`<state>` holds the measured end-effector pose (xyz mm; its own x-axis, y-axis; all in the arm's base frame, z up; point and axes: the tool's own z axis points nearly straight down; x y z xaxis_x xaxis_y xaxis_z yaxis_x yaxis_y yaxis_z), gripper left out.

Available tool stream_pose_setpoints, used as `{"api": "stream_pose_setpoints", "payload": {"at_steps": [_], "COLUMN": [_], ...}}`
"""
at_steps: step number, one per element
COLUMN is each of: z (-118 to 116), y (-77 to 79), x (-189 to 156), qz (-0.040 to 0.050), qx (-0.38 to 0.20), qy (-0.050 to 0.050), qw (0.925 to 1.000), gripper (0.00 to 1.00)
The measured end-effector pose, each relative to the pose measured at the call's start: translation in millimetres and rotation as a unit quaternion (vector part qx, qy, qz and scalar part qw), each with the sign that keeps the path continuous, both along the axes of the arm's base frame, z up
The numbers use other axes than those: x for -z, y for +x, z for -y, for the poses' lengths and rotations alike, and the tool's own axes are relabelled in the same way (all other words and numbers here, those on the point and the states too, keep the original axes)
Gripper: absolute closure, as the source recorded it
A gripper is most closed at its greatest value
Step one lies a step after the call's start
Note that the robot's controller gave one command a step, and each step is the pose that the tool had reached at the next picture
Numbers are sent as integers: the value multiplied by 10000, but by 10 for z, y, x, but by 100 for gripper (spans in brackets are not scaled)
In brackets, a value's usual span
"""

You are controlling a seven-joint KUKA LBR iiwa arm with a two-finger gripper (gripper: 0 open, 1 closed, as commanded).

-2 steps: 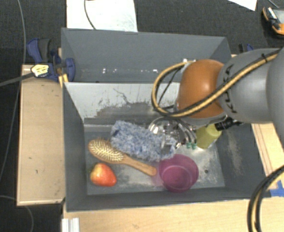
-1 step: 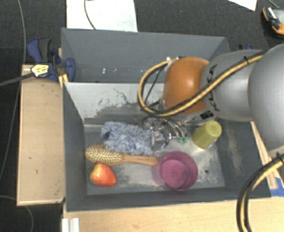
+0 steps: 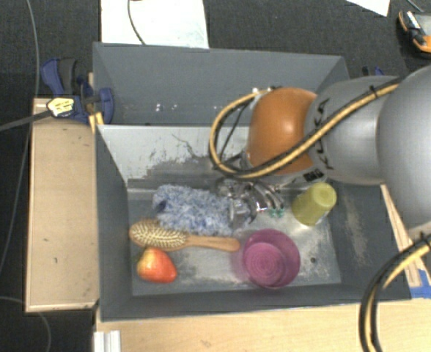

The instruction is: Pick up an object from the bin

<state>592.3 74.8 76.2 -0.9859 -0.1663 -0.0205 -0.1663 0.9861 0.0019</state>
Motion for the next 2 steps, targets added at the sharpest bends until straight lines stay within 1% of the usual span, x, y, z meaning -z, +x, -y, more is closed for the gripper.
{"api": "stream_pose_setpoints", "payload": {"at_steps": [1, 2], "z": [350, -105], "y": [4, -72], "x": [-304, -979], "qz": [13, 29], "qx": [33, 7], "qy": [2, 24], "qw": [10000, 10000], "gripper": [100, 0]}}
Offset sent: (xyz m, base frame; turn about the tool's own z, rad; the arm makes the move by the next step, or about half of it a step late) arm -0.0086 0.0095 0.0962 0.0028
